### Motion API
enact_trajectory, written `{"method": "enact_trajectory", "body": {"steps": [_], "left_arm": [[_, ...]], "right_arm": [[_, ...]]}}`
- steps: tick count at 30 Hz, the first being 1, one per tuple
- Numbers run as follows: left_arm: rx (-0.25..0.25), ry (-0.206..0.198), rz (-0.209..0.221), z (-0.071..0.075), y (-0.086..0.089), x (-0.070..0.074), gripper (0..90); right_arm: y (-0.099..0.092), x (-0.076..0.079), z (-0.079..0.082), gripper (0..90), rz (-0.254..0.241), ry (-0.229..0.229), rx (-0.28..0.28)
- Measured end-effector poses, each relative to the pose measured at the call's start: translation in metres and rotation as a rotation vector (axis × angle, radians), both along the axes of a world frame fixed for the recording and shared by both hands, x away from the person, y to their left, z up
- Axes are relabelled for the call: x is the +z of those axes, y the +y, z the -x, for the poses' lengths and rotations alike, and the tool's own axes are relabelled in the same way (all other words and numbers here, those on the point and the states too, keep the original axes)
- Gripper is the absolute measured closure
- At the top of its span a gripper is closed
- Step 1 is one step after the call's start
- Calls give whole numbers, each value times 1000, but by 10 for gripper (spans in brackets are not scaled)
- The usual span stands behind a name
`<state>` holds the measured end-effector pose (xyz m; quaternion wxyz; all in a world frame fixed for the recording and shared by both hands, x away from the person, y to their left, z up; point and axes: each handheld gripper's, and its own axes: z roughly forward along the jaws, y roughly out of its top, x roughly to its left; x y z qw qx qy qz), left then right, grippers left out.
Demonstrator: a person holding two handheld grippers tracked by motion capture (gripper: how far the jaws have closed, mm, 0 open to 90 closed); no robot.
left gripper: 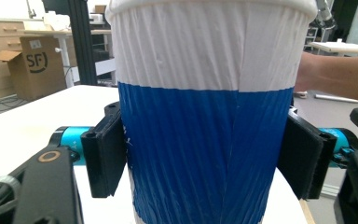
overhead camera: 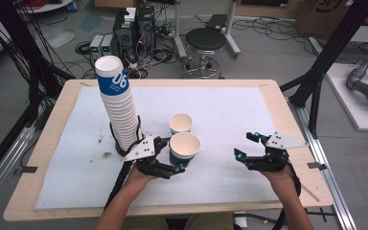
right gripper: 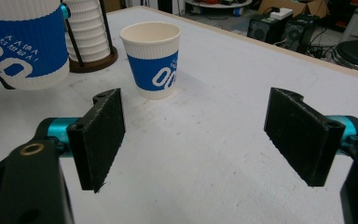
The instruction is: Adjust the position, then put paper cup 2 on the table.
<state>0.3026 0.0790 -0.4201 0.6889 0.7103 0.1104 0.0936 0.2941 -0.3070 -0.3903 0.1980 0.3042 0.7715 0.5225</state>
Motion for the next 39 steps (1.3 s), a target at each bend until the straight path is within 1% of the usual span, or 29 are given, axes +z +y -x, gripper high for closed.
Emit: {"method": "enact_trajectory", "body": {"steps": [3, 7, 9, 15, 22, 24, 25, 26, 28, 31, 32, 33, 34, 36, 37, 39], "left_arm": [[10, 5, 9, -1, -1, 0, 259], [12, 0, 2, -3, -7, 2, 257], [11, 0, 14, -4, -9, 2, 258], [20, 20, 36, -10, -19, -2, 256], [33, 29, 41, -16, -32, -6, 256], [39, 41, 34, -18, -36, -8, 254], [44, 47, 32, -20, -39, -8, 252], [48, 48, 32, -21, -41, -9, 252], [52, 51, 32, -23, -46, -9, 252], [49, 59, 15, -28, -55, -10, 252], [50, 59, 15, -29, -57, -10, 253], [51, 59, 11, -30, -60, -10, 252], [53, 60, 10, -31, -63, -11, 252], [57, 65, 7, -32, -67, -14, 252], [59, 69, 3, -33, -69, -15, 252], [67, 77, 3, -35, -73, -19, 252]], "right_arm": [[-1, 1, 1, 209, 1, 0, -2], [-4, -1, 2, 210, 0, 0, -14], [-7, -3, 3, 209, -3, -4, -23], [-15, -6, 5, 209, -9, -4, -47], [-21, -10, 6, 210, -2, -4, -67], [-21, -11, 7, 210, 4, -3, -68], [-22, -12, 7, 210, 4, -10, -69], [-23, -12, 8, 210, -4, -4, -72], [-24, -13, 8, 210, -3, -8, -74], [-25, -13, 9, 210, -7, -8, -74], [-26, -12, 8, 210, -5, -16, -72], [-26, -12, 9, 210, -8, -14, -73], [-26, -12, 9, 210, -10, -13, -75], [-26, -12, 9, 209, -8, -26, -72], [-26, -12, 10, 210, -11, -16, -75], [-27, -13, 10, 210, -4, -19, -76]]}}
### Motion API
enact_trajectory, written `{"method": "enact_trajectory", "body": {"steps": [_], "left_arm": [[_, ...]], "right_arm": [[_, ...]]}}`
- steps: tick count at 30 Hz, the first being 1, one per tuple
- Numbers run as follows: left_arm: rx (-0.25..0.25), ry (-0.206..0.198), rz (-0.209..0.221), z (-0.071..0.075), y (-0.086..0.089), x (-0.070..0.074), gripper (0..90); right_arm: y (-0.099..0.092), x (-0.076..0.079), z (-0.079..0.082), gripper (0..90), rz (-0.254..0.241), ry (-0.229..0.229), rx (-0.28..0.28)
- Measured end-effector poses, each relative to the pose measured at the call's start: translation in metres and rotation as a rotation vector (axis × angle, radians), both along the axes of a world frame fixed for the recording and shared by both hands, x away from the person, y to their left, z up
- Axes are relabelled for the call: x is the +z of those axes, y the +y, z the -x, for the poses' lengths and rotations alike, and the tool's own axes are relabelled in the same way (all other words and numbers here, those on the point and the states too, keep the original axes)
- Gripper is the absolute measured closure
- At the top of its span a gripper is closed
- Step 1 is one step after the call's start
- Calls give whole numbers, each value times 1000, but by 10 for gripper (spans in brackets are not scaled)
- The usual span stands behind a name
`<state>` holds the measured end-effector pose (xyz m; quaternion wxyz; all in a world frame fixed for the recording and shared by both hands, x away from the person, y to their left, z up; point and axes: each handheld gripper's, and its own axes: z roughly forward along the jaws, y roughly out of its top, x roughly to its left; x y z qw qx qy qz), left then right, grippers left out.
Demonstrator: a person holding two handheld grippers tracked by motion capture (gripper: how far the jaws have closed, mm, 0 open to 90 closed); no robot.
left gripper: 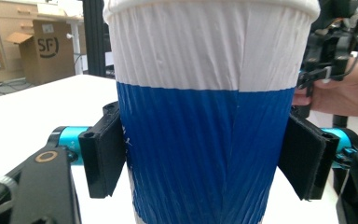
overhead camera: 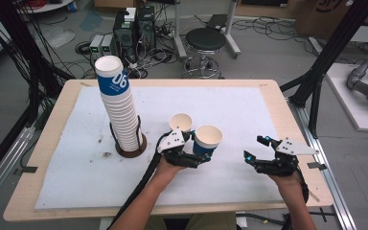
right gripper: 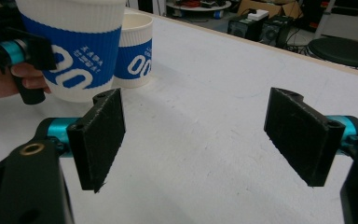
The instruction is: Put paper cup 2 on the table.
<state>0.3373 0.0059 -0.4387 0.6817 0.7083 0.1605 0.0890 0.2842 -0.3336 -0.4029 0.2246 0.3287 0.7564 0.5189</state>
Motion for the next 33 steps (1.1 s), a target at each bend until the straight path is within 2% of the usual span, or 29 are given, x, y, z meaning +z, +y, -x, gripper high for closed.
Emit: {"method": "enact_trajectory", "body": {"steps": [6, 12, 17, 21, 25, 29, 33], "left_arm": [[29, 23, -15, -5, -8, -8, 252], [41, 52, -71, -8, -16, -17, 253], [55, 59, -108, -9, -20, -16, 254], [65, 58, -203, -8, -28, -13, 254], [70, 68, -257, -8, -33, -13, 256], [67, 62, -348, -5, -38, -12, 256], [70, 75, -370, -4, -34, -9, 258]], "right_arm": [[-3, 1, 1, 210, -9, -6, -11], [-3, 1, 1, 210, -10, -4, -11], [-2, 1, 1, 210, -12, -7, -8], [-2, 3, 2, 210, -12, -11, -6], [-4, 4, 3, 210, -17, -12, -9], [-5, 3, 4, 210, -15, -14, -11], [-5, 4, 4, 210, -17, -16, -7]]}}
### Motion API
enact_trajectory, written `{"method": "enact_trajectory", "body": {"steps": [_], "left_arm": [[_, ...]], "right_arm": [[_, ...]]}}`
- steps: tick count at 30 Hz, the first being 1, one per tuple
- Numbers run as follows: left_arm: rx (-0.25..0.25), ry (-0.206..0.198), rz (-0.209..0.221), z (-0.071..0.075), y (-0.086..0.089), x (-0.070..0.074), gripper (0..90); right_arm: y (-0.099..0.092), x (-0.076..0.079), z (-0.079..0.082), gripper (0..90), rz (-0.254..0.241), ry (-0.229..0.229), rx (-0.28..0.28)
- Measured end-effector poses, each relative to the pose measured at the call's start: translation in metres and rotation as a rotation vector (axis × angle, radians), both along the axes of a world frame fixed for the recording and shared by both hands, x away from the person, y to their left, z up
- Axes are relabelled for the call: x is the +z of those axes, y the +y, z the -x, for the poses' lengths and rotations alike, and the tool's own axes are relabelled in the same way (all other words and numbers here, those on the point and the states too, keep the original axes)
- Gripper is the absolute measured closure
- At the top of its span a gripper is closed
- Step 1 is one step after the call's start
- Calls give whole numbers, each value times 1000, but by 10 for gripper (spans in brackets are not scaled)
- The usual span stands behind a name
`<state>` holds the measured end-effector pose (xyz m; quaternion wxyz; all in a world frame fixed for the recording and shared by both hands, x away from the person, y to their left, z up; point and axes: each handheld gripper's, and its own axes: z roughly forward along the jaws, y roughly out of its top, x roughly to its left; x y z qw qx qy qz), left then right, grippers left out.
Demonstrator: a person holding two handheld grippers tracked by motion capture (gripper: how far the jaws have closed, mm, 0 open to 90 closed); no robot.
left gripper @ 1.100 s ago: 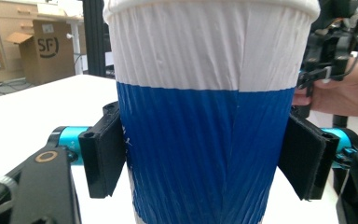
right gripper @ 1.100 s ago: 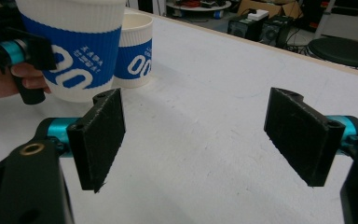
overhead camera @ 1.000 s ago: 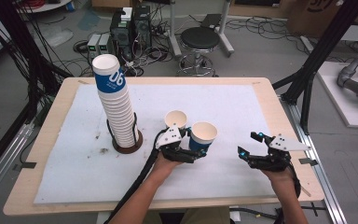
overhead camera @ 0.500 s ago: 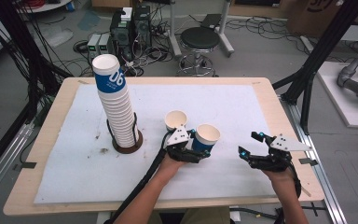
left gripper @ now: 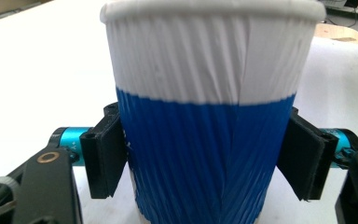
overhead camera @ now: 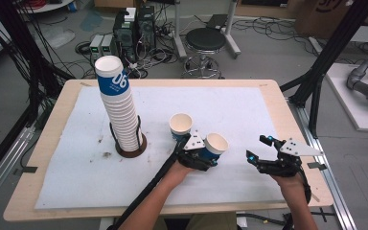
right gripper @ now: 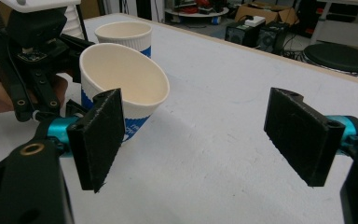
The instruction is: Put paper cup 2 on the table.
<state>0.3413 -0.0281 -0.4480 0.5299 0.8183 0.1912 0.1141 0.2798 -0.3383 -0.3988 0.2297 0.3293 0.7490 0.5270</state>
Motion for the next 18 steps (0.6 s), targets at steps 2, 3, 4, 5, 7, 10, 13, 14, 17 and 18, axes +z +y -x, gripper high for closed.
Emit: {"method": "enact_trajectory", "body": {"steps": [2, 3, 4, 5, 7, 10, 13, 14, 17, 18], "left_arm": [[-3, 3, -9, 2, 3, 1, 258], [-6, 1, -17, 3, 5, 1, 258], [-3, 2, -21, 3, 6, 1, 258], [-5, 2, -21, 4, 8, 1, 258], [0, 5, -19, 6, 12, 0, 256], [6, 15, -10, 8, 17, -3, 251], [6, 15, -14, 10, 19, -3, 244], [5, 9, -18, 10, 19, -3, 241], [6, 15, -9, 11, 19, -3, 214], [9, 24, -5, 10, 20, -3, 198]], "right_arm": [[1, 0, 0, 210, -2, 0, 2], [1, 0, 0, 210, 1, -2, 5], [2, 0, 0, 210, -1, -1, 6], [3, 0, 0, 210, 1, 1, 7], [4, 0, 0, 210, 1, -1, 10], [5, 0, 0, 210, 1, 2, 12], [6, -1, -1, 210, 5, 3, 14], [7, 0, -1, 210, 7, -1, 15], [8, 0, -1, 210, 5, 1, 23], [8, 0, -1, 210, 5, 1, 23]]}}
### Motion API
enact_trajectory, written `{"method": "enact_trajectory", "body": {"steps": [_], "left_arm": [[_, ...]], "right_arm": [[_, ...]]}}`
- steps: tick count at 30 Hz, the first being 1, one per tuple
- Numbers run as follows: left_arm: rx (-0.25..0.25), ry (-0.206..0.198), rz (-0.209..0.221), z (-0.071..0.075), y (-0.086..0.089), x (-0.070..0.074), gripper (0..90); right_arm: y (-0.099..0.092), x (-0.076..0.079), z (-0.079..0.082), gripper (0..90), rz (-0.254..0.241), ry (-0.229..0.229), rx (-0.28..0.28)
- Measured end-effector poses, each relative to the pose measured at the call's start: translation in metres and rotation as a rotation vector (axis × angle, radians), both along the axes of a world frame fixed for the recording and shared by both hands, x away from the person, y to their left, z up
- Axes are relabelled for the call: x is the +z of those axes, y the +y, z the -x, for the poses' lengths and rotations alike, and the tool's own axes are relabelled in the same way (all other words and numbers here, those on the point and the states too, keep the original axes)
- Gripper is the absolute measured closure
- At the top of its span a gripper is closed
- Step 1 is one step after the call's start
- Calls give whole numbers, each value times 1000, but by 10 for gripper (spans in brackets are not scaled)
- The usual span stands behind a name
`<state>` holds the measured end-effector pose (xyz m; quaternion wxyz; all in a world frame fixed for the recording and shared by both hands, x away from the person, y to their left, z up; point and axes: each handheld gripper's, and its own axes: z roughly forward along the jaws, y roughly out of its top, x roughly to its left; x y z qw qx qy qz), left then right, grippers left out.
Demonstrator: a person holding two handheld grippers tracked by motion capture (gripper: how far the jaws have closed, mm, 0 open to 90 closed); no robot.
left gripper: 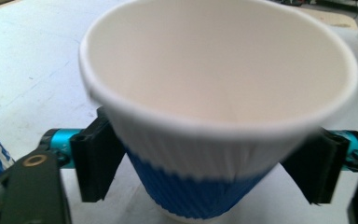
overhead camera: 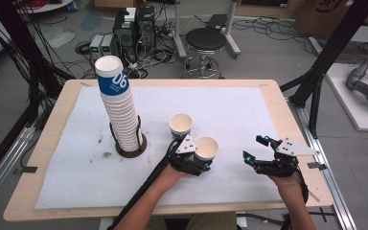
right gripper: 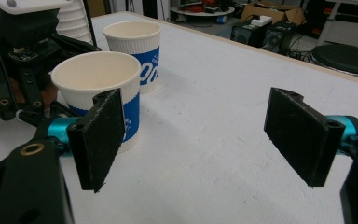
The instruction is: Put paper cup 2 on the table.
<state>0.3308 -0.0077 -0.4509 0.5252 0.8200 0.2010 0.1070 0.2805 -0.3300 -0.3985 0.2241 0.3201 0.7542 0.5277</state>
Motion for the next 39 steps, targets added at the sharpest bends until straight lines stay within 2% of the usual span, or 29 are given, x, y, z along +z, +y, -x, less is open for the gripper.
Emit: {"method": "enact_trajectory", "body": {"steps": [4, 11, 16, 18, 22, 26, 32, 39], "left_arm": [[-4, 11, 12, 2, 5, 0, 175], [6, 17, 76, 11, 28, 3, 174], [15, -9, 123, 22, 50, 12, 171], [28, -18, 173, 26, 61, 16, 171], [56, -42, 231, 34, 83, 22, 171], [91, -76, 265, 41, 108, 31, 171], [127, -123, 290, 52, 138, 41, 171], [174, -136, 309, 58, 166, 39, 174]], "right_arm": [[1, 0, -1, 210, 1, -4, 2], [1, 1, -1, 210, -2, -5, 4], [4, 1, -3, 210, 1, -5, 12], [5, 1, -3, 210, 3, -7, 13], [6, 2, -4, 210, -6, -10, 13], [8, 2, -6, 210, -12, -10, 18], [10, 1, -6, 210, -5, -9, 27], [10, 1, -5, 210, -6, -8, 20]]}}
